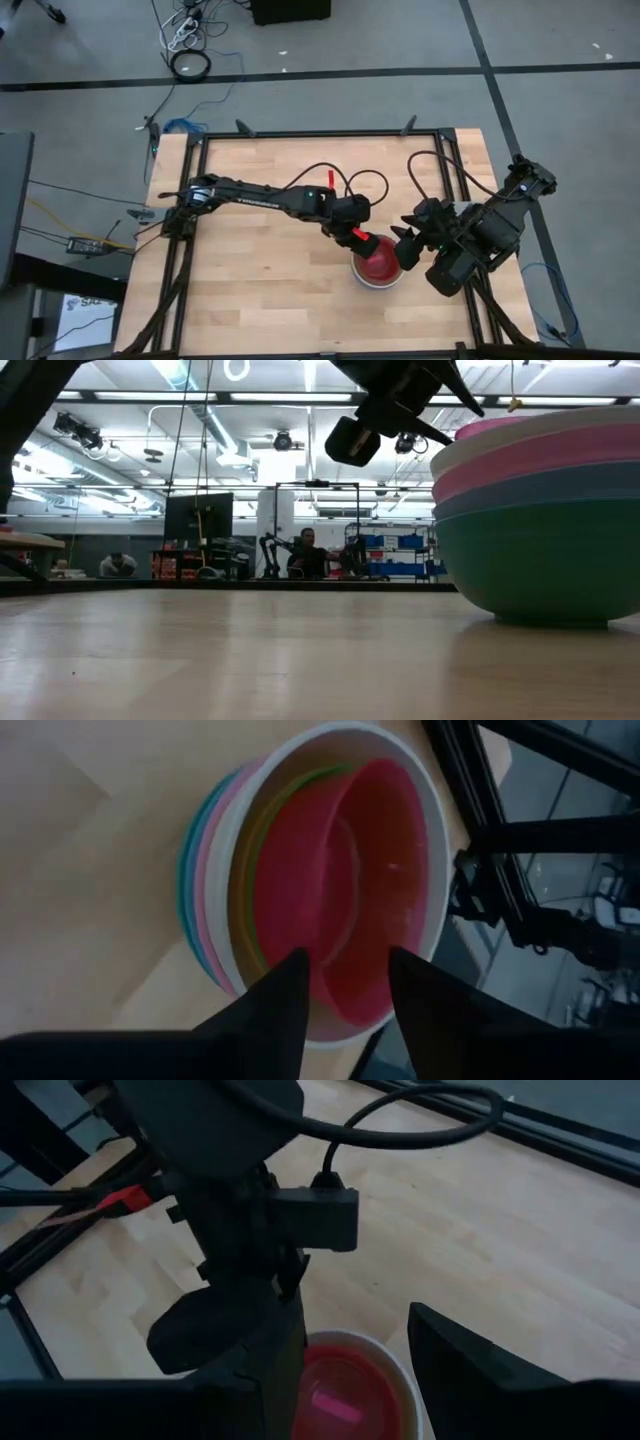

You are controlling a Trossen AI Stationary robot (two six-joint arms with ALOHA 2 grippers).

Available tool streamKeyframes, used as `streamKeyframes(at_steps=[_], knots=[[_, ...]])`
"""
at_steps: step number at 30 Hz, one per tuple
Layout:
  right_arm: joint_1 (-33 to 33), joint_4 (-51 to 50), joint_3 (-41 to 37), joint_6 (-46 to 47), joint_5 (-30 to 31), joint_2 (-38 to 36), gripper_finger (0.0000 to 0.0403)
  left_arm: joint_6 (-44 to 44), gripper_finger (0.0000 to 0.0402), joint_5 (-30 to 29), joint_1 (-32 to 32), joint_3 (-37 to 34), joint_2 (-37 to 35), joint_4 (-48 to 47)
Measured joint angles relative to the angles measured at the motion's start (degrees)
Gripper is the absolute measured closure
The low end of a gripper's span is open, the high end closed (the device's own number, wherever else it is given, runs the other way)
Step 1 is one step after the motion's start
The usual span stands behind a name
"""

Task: Nest bowls inside each other
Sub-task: Stack the red bowl on top of the green bowl, then move the stacked bowls to the center of the table

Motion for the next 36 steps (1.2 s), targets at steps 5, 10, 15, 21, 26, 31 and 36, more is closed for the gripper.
streamKeyframes(at_steps=[5,10,15,21,26,31,36], knots=[[0.0,0.0,0.0,-1.0,0.0,0.0,0.0234,-0.4,0.0254,0.3,0.2,0.6,-0.6,0.5],[0.0,0.0,0.0,-1.5,0.0,0.0,0.0234,-0.4,0.0254,0.1,1.1,1.7,-0.6,0.1],[0.0,0.0,0.0,-1.1,-0.1,0.0,0.0234,-0.1,0.0254,0.7,1.7,1.7,-0.6,-3.4],[0.0,0.3,0.0,-1.7,0.7,0.0,0.0234,3.4,0.0254,2.4,1.9,3.1,-1.4,-4.1],[0.6,3.6,1.1,-3.4,5.0,-0.1,0.0234,9.5,0.0254,5.3,2.6,11.7,-5.6,-4.2],[0.7,5.5,4.3,-11.8,8.9,-0.1,0.0233,20.7,0.0254,-4.1,2.4,23.1,-10.8,-3.8],[-0.5,9.2,11.4,-28.1,20.4,-0.5,0.0234,30.0,0.0254,-17.0,2.4,23.3,-20.2,-0.6]])
